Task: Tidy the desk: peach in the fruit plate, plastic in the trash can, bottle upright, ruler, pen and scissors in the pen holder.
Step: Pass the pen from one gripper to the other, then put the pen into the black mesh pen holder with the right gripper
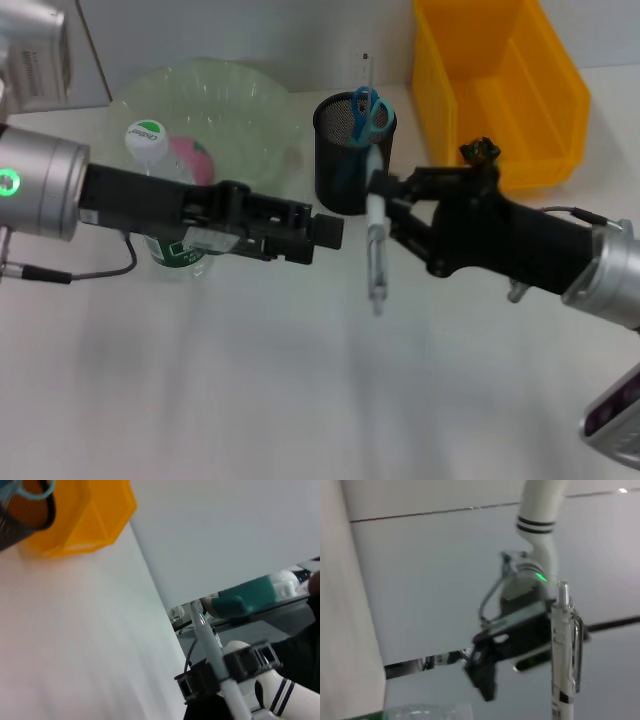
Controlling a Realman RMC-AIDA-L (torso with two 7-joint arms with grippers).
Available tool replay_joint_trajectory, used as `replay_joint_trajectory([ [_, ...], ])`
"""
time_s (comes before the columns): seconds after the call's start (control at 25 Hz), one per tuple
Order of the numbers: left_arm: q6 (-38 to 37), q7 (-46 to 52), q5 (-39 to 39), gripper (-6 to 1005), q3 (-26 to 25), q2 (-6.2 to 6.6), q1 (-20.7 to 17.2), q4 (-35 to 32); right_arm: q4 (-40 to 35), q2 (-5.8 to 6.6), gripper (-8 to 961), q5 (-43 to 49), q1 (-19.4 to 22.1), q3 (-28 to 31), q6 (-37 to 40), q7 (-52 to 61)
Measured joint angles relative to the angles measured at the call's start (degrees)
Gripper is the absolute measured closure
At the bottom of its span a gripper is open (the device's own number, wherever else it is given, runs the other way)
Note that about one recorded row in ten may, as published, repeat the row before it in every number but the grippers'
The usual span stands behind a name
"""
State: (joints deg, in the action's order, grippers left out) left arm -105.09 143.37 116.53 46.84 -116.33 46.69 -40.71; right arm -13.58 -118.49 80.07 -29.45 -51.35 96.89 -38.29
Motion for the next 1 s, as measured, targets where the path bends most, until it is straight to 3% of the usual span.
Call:
replay_joint_trajectory([
  [0.28,-0.48,-15.97,-6.26,255,-0.47,0.06,-4.50,0.04,-0.80,0.22,812,-0.06,2.43,5.91,3.45,13.32],
  [0.56,-0.73,-20.95,-8.45,210,-0.47,-0.23,-6.20,0.09,-1.02,-0.24,813,-0.17,2.18,15.17,3.98,32.17],
  [0.6,-1.05,-33.72,-14.26,208,-0.43,-1.41,-10.77,-0.12,-0.97,-0.32,813,-0.21,1.72,16.19,3.14,35.11],
  [0.68,-0.68,-43.29,-18.16,208,-0.15,-1.98,-13.92,0.30,-0.73,-0.46,813,-0.58,0.63,17.56,1.00,40.73],
  [1.0,0.30,-64.35,-19.35,214,0.55,-2.52,-14.85,9.18,0.06,-0.74,813,-1.80,-4.56,17.74,-10.01,60.21],
])
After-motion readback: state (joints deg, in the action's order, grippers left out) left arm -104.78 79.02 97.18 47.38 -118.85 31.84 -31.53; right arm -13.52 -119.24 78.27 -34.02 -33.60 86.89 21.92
